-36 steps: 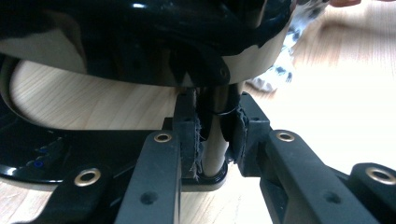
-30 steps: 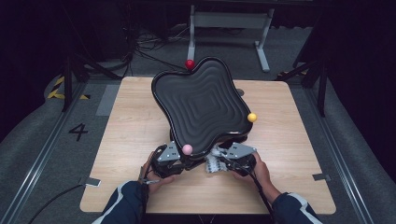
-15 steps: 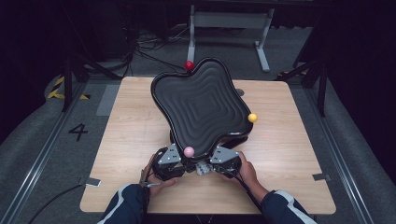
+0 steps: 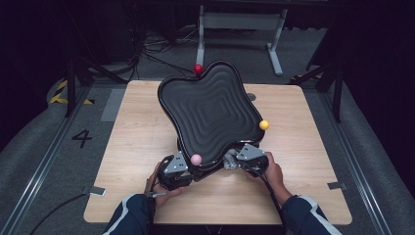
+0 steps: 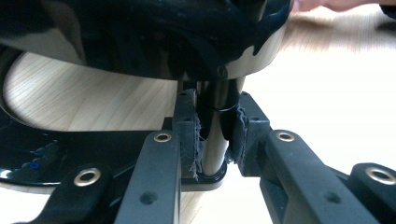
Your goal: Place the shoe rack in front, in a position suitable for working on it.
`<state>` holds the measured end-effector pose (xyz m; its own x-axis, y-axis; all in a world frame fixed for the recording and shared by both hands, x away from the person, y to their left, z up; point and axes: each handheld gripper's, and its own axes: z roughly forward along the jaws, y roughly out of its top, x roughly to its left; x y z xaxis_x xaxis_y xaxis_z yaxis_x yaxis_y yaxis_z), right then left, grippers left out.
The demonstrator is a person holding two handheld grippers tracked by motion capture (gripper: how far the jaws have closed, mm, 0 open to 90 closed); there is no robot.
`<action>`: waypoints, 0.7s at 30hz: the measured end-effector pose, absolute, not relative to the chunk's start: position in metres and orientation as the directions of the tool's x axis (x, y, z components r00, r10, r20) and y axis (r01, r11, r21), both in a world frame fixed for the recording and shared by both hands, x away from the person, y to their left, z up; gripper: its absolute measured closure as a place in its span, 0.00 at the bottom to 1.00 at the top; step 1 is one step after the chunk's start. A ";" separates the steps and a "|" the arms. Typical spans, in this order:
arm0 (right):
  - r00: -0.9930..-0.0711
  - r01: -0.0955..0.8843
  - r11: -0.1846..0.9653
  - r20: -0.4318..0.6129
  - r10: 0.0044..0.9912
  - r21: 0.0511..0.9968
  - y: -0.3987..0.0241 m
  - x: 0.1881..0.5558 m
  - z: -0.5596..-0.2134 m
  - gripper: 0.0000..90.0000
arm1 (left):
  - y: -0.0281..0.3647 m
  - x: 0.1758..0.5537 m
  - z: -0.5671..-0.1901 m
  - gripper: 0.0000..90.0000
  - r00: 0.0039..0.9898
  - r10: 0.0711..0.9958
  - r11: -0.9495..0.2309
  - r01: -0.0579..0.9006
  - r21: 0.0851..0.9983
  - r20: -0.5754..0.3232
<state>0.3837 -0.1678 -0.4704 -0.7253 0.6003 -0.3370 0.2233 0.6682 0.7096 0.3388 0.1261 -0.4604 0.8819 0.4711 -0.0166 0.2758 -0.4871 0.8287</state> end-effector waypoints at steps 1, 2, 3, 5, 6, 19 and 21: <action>-0.699 0.249 0.662 -0.342 0.628 0.707 -0.178 0.388 -0.470 0.91 | 0.127 0.339 -0.461 0.83 0.882 0.470 -0.485 0.277 0.830 -0.020; -0.699 0.249 0.662 -0.342 0.628 0.707 -0.178 0.388 -0.470 0.91 | 0.127 0.339 -0.461 0.83 0.882 0.470 -0.485 0.277 0.830 -0.020; -0.678 0.273 0.651 -0.339 0.653 0.708 -0.187 0.391 -0.470 0.91 | 0.128 0.340 -0.461 0.83 0.884 0.466 -0.483 0.274 0.832 -0.021; -0.664 0.285 0.651 -0.345 0.664 0.704 -0.194 0.393 -0.470 0.91 | 0.128 0.340 -0.461 0.83 0.886 0.464 -0.486 0.275 0.830 -0.022; -0.656 0.299 0.645 -0.340 0.674 0.703 -0.198 0.394 -0.470 0.91 | 0.129 0.340 -0.461 0.83 0.886 0.463 -0.484 0.277 0.830 -0.025; -0.711 0.254 0.654 -0.320 0.626 0.713 -0.179 0.383 -0.470 0.91 | 0.129 0.342 -0.462 0.83 0.890 0.455 -0.479 0.279 0.832 -0.036; -0.740 0.223 0.667 -0.322 0.591 0.711 -0.165 0.375 -0.470 0.91 | 0.129 0.341 -0.462 0.83 0.888 0.458 -0.481 0.281 0.831 -0.035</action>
<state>0.3749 -0.1651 -0.4704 -0.7398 0.5907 -0.3221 0.2227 0.6668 0.7112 0.3412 0.1291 -0.4616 0.8881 0.4583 -0.0353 0.2811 -0.4807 0.8306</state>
